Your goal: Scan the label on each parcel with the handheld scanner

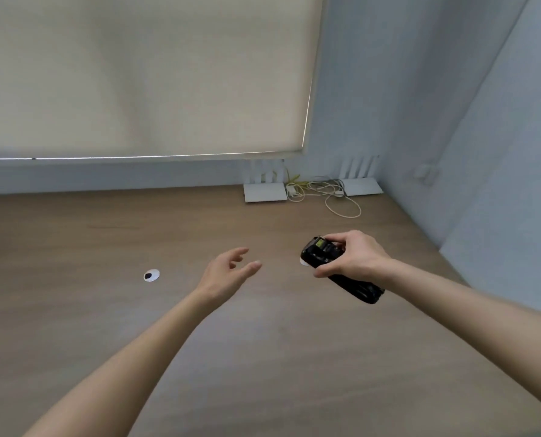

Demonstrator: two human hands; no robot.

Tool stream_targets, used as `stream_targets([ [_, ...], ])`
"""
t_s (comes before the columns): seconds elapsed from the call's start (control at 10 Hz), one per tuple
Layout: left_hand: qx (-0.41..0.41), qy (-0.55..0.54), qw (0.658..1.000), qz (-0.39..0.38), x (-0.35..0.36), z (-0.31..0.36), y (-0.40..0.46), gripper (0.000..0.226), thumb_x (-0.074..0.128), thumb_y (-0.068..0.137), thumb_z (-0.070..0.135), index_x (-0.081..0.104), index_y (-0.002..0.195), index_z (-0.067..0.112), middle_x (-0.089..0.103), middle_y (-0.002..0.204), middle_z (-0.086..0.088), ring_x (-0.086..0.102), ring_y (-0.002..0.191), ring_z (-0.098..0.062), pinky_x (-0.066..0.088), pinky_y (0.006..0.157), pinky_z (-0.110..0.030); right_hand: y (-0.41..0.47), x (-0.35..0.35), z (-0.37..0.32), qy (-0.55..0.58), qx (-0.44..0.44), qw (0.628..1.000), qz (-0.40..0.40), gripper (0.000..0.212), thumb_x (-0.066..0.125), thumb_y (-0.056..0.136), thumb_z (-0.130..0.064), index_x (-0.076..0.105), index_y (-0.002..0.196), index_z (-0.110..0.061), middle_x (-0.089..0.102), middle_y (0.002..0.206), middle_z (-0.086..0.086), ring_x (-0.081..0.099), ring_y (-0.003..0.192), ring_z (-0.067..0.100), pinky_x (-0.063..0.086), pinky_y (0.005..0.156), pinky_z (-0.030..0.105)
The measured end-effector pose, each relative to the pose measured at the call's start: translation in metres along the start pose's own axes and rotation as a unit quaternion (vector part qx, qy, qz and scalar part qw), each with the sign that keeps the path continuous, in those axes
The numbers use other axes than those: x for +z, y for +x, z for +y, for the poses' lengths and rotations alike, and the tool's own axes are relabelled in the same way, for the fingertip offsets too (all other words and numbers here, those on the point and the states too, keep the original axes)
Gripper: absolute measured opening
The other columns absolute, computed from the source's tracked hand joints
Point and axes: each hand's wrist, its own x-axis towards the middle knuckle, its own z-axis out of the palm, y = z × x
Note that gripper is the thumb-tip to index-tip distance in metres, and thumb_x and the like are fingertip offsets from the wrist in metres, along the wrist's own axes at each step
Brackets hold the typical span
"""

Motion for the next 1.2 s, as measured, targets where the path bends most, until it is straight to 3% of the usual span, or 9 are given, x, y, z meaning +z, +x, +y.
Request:
stream_targets([
  [0.1, -0.027, 0.029, 0.999, -0.031, 0.024, -0.04, 0.04, 0.083, 0.063, 0.07, 0.076, 0.056, 0.141, 0.033, 0.061, 0.125, 0.002, 0.059, 0.115, -0.018, 0.05, 0.102, -0.043, 0.039, 0.036, 0.017, -0.01, 0.008, 1.0, -0.011, 0.086, 0.092, 0.051, -0.056, 0.067, 0.132, -0.047, 0.073, 0.112, -0.013, 0.068, 0.103, 0.015, 0.057, 0.088, 0.03],
  [0.2, -0.036, 0.073, 0.996, -0.038, 0.052, -0.079, 0.065, 0.066, 0.066, 0.086, 0.061, 0.054, 0.143, 0.031, 0.059, 0.13, 0.004, 0.055, 0.121, -0.015, 0.046, 0.102, -0.037, 0.075, 0.085, 0.041, -0.023, 0.013, 0.999, -0.031, 0.091, 0.084, 0.04, -0.063, 0.07, 0.128, -0.044, 0.071, 0.114, -0.009, 0.067, 0.103, 0.018, 0.058, 0.087, 0.034],
  [0.3, -0.043, 0.11, 0.992, -0.05, 0.077, -0.113, 0.083, 0.06, 0.063, 0.091, 0.057, 0.053, 0.144, 0.03, 0.058, 0.133, 0.007, 0.055, 0.119, -0.012, 0.045, 0.097, -0.035, 0.101, 0.132, 0.064, -0.036, 0.034, 0.997, -0.061, 0.065, 0.088, 0.049, -0.051, 0.073, 0.112, -0.042, 0.061, 0.101, -0.014, 0.064, 0.098, 0.02, 0.058, 0.083, 0.039],
  [0.4, -0.054, 0.133, 0.988, -0.063, 0.099, -0.146, 0.099, 0.06, 0.061, 0.092, 0.059, 0.053, 0.143, 0.03, 0.058, 0.131, 0.006, 0.056, 0.114, -0.012, 0.048, 0.096, -0.037, 0.126, 0.177, 0.085, -0.053, 0.038, 0.995, -0.076, 0.068, 0.088, 0.057, -0.045, 0.068, 0.122, -0.047, 0.049, 0.101, -0.013, 0.059, 0.1, 0.02, 0.052, 0.078, 0.035],
  [0.7, -0.073, 0.113, 0.991, -0.012, 0.137, -0.218, 0.125, 0.048, 0.065, 0.091, 0.053, 0.061, 0.134, 0.032, 0.061, 0.118, 0.012, 0.059, 0.104, -0.007, 0.052, 0.094, -0.039, 0.171, 0.282, 0.134, -0.115, 0.018, 0.986, -0.12, 0.071, 0.087, 0.069, -0.038, 0.06, 0.135, -0.042, 0.051, 0.124, -0.007, 0.061, 0.107, 0.024, 0.046, 0.074, 0.032],
  [0.8, -0.076, 0.115, 0.99, -0.001, 0.141, -0.231, 0.129, 0.045, 0.065, 0.091, 0.052, 0.063, 0.132, 0.032, 0.061, 0.115, 0.013, 0.058, 0.103, -0.007, 0.052, 0.093, -0.039, 0.172, 0.3, 0.144, -0.129, 0.01, 0.983, -0.127, 0.066, 0.083, 0.075, -0.04, 0.058, 0.136, -0.039, 0.049, 0.127, -0.006, 0.059, 0.114, 0.024, 0.043, 0.075, 0.031],
  [1.1, -0.089, 0.103, 0.991, 0.004, 0.148, -0.243, 0.127, 0.045, 0.066, 0.091, 0.051, 0.063, 0.13, 0.03, 0.062, 0.117, 0.01, 0.059, 0.105, -0.01, 0.053, 0.092, -0.039, 0.168, 0.313, 0.151, -0.133, -0.004, 0.982, -0.136, 0.086, 0.084, 0.072, -0.055, 0.048, 0.147, -0.034, 0.047, 0.135, -0.004, 0.051, 0.125, 0.022, 0.044, 0.081, 0.033],
  [1.2, -0.084, 0.114, 0.99, 0.013, 0.145, -0.242, 0.125, 0.043, 0.066, 0.092, 0.046, 0.063, 0.132, 0.029, 0.063, 0.121, 0.008, 0.06, 0.108, -0.012, 0.052, 0.094, -0.038, 0.165, 0.306, 0.145, -0.157, -0.017, 0.978, -0.136, 0.089, 0.075, 0.08, -0.066, 0.04, 0.155, -0.031, 0.04, 0.154, -0.004, 0.044, 0.139, 0.022, 0.047, 0.096, 0.037],
])
